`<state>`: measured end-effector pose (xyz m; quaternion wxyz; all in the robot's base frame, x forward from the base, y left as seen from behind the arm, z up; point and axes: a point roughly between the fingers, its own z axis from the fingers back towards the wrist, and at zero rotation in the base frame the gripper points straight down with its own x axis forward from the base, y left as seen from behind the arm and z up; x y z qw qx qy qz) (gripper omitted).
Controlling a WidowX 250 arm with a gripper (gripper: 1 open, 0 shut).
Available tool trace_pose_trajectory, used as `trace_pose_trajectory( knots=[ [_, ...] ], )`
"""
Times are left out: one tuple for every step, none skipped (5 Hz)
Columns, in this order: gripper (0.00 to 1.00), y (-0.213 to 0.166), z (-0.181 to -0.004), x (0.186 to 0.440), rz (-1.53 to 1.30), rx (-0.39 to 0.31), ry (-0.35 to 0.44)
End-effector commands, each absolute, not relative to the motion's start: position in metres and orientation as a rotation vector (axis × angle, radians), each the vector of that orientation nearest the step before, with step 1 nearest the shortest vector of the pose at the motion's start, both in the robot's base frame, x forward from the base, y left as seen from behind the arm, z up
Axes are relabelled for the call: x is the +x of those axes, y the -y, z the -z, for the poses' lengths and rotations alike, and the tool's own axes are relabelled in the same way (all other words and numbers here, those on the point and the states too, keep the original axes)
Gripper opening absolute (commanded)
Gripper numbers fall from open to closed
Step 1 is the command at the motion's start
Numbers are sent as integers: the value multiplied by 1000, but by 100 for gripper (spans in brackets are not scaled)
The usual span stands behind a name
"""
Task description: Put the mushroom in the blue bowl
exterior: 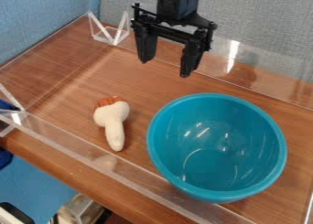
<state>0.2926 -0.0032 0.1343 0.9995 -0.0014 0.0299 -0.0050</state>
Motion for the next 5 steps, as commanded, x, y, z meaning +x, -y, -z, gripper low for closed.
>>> trace_pose_trajectory(
  knots=[
    [100, 3, -129, 290, 3, -4, -79],
    [100, 0, -121, 286, -41, -8, -98],
    [100, -11, -113, 276, -149, -17, -113],
    [100, -30, -109, 262, -327, -28, -106],
    [100, -45, -103, 248, -502, -35, -77]
  ],
)
